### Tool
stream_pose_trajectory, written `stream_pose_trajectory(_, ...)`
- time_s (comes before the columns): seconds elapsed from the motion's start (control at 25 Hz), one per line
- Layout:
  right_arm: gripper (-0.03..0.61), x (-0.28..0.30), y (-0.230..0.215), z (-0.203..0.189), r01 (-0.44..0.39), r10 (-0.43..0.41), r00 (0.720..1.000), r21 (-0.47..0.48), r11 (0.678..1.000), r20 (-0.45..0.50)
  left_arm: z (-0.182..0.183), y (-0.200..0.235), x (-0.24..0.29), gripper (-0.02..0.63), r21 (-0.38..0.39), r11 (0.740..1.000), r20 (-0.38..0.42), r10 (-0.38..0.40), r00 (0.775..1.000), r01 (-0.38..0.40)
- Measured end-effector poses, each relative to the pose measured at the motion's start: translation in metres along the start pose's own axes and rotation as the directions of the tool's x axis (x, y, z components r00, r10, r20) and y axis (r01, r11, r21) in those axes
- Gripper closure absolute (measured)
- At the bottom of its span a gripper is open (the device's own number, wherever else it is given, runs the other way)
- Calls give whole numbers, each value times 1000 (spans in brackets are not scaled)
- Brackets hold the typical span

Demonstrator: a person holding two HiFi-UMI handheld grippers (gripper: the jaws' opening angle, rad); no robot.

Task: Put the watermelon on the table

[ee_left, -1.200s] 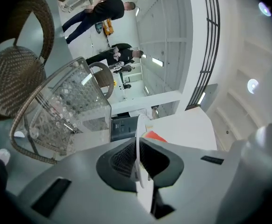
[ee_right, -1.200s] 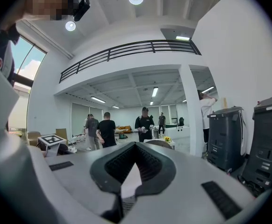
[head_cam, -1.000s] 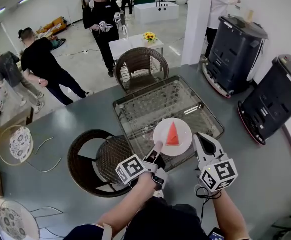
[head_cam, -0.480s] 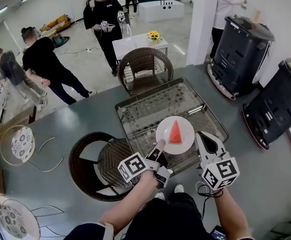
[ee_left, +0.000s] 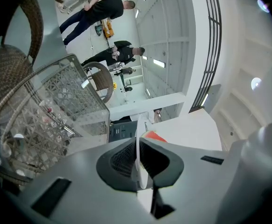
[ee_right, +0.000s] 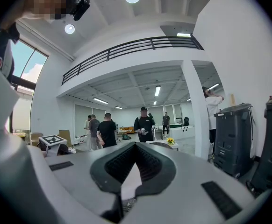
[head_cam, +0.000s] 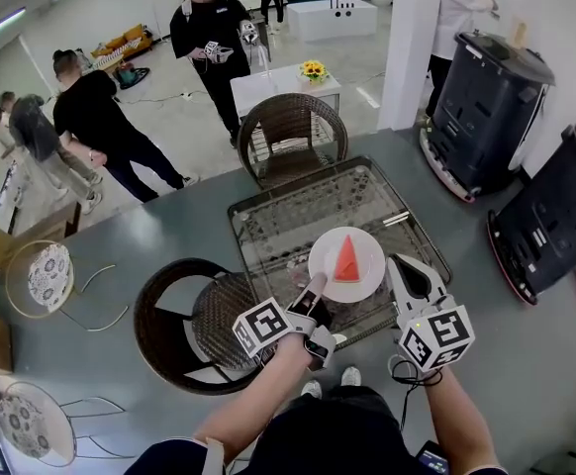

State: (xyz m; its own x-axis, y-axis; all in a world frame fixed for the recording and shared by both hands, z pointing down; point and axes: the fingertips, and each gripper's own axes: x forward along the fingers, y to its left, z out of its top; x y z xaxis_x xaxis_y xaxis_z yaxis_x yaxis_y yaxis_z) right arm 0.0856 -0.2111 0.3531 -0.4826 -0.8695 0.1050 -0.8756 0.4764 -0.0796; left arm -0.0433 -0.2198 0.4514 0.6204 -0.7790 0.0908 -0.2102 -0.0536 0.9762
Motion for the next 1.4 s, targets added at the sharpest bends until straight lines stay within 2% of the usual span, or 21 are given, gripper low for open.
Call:
stream_pose_trajectory(0.36,578,2,-15,-25,-17,17,999,8,1000,-29,-12,30,17,601,22,999,-7,47,999,-47)
stream_pose_trajectory(0.96,578,42,-33,-109,-70,74,974,27,997,-212,-10,155,64,601,-42,986,-32,157,987,-158)
stream_pose_trajectory(1.4,578,80,-60,-166,-91,106,949,67,994,-297,-6,223,114,601,-85,979,-45,184,982,-188)
